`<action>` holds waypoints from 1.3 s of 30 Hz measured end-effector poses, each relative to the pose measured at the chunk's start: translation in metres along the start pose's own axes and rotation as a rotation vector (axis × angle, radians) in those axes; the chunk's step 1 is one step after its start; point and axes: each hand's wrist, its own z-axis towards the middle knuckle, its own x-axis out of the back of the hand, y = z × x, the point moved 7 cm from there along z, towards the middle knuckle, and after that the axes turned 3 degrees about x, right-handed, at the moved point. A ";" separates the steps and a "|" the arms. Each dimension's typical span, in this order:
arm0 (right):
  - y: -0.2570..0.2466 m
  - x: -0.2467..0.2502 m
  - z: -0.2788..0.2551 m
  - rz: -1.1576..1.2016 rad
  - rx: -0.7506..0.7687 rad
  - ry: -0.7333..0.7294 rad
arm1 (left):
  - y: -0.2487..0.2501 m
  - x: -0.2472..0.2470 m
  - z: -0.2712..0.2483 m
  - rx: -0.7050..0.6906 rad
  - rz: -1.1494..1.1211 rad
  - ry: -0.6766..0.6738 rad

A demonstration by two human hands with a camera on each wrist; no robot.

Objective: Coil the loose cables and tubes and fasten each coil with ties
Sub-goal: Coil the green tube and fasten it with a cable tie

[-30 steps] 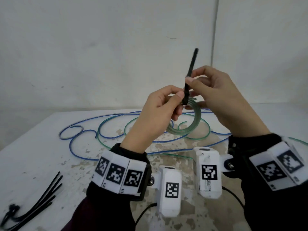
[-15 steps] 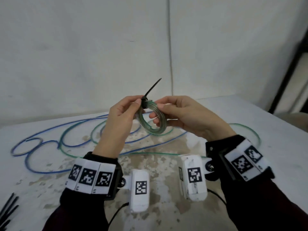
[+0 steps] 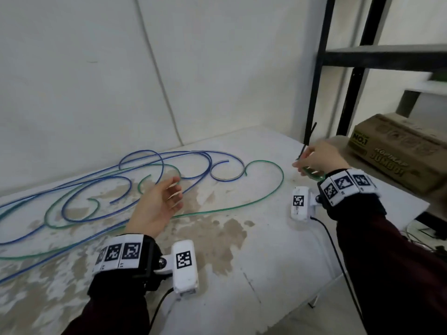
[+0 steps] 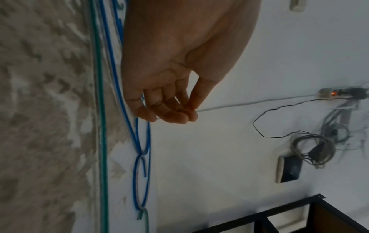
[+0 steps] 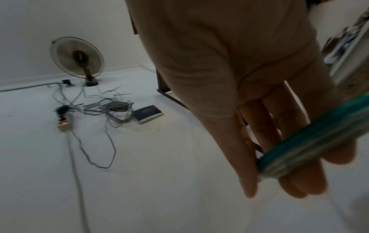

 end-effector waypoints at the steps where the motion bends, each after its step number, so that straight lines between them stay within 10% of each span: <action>1: 0.009 0.002 0.006 -0.044 -0.035 -0.015 | -0.006 0.002 0.003 0.025 -0.017 0.009; 16: -0.018 -0.053 0.039 -0.035 0.118 -0.132 | -0.043 0.025 0.021 0.134 -0.242 0.044; 25: -0.001 -0.081 0.088 -0.755 0.112 -0.152 | -0.046 0.030 0.023 0.141 -0.324 0.066; 31: -0.073 -0.088 0.035 0.152 0.165 -0.423 | -0.041 0.022 0.019 0.158 -0.207 -0.024; 39: -0.199 -0.123 -0.060 0.181 0.765 -0.547 | 0.048 0.008 -0.027 -0.313 0.226 -0.090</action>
